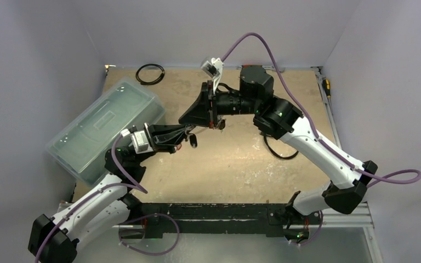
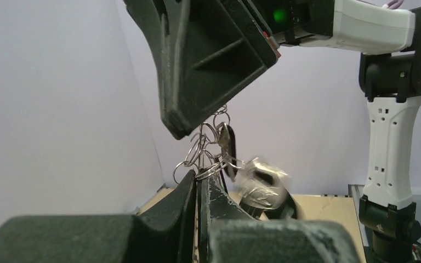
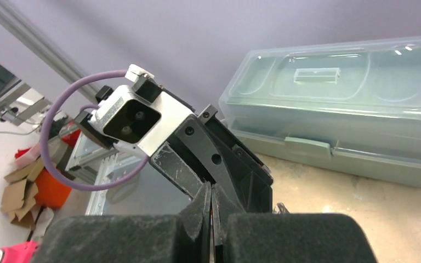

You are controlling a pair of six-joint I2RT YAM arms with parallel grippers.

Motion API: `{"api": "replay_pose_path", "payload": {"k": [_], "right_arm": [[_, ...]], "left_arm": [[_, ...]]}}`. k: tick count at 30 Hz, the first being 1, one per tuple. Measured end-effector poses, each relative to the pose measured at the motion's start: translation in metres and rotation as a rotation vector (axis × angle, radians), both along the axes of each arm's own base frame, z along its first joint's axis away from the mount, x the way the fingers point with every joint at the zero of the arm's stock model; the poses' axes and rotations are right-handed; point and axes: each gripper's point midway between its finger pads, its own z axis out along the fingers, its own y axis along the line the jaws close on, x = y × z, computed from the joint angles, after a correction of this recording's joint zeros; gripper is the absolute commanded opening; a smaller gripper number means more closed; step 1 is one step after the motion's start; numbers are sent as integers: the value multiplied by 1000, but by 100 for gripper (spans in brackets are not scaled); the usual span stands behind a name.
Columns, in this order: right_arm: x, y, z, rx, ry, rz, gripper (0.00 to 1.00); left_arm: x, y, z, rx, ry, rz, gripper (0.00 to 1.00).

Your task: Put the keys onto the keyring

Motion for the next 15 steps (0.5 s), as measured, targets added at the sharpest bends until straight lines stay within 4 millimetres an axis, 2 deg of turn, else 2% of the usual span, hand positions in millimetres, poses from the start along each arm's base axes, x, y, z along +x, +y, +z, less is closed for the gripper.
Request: {"api": "replay_pose_path", "payload": {"k": [5,9,12,15], "right_arm": [[-13,15,18,28,-47,38,13],[-19,21,20,16,-72,49,21],[-17,20,18,-6,-96,28,37],[-15,15,18,-21,-145,3,45]], "left_arm": [[-5,1,9,-61,-19,-33,0],[-7,0,11,-102,-23,-61,0],[-7,0,10,-121,-18,-71,0],[-5,1,9,-135,-7,-67,0]]}}
